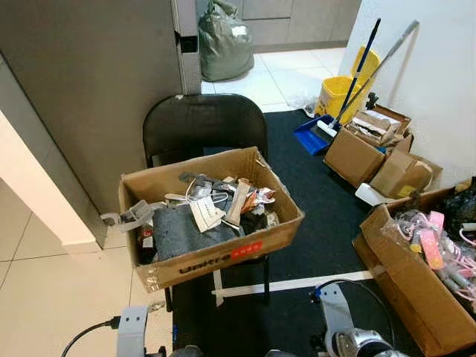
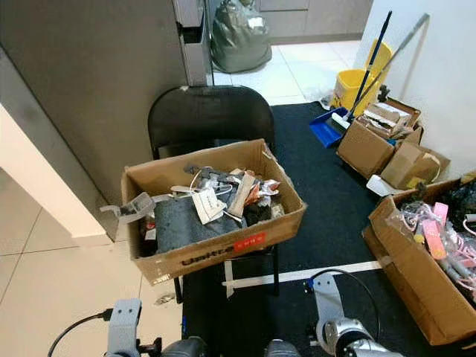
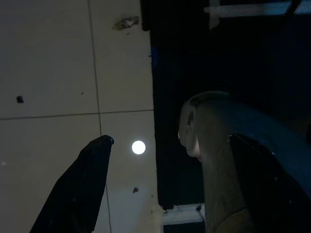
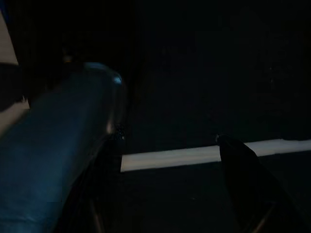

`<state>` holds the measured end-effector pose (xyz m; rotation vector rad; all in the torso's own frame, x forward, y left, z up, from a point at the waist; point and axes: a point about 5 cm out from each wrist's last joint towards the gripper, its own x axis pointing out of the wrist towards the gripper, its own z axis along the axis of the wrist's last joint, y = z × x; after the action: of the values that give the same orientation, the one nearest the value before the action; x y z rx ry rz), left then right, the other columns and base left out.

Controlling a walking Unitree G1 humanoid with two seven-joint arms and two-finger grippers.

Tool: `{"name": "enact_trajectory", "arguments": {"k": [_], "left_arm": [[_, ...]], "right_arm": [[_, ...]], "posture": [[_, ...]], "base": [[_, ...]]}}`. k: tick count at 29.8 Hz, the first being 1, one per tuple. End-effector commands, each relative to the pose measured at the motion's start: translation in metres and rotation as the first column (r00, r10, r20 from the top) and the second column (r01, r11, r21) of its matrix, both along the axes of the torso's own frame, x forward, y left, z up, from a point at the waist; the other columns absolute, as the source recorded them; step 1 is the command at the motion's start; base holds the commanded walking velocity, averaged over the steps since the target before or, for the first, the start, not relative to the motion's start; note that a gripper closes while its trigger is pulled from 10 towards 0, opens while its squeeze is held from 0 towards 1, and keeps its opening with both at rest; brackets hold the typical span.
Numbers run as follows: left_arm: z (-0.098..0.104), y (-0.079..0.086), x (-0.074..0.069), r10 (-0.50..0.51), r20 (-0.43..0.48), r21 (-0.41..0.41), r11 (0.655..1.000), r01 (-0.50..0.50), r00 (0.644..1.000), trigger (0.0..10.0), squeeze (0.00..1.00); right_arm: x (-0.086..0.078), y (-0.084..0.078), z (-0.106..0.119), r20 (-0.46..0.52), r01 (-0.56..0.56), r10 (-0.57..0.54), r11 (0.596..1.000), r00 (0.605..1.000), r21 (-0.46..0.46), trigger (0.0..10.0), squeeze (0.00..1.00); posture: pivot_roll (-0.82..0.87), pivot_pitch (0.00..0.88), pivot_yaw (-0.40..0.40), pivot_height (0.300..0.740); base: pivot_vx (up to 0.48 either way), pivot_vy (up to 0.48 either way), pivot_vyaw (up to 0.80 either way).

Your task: Picking trash to rubbish bin

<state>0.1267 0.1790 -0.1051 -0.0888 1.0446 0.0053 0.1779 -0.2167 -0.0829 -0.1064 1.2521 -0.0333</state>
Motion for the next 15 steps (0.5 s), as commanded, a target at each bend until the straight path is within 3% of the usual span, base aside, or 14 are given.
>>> {"name": "enact_trajectory", "arguments": {"k": [1,15], "left_arm": [[-0.0104,-0.0046,-0.0316,-0.015,-0.128,-0.012,1.000,0.013,0.992,10.0,0.00],[-0.0109,-0.0050,-0.0338,-0.022,-0.132,-0.010,1.000,0.021,0.991,10.0,0.00]], "right_arm": [[0.0040,-0.0007,0.0020,0.012,0.008,-0.008,1.000,1.000,0.002,10.0,0.00],[0.0030,-0.0022,0.0018,0.011,0.011,-0.011,1.000,1.000,0.000,10.0,0.00]], "posture": [[0.05,0.066,-0.014,0.740],[0.05,0.072,-0.014,0.740]], "base": [[-0.292,0.000,0.00],[-0.297,0.000,0.00]]}}
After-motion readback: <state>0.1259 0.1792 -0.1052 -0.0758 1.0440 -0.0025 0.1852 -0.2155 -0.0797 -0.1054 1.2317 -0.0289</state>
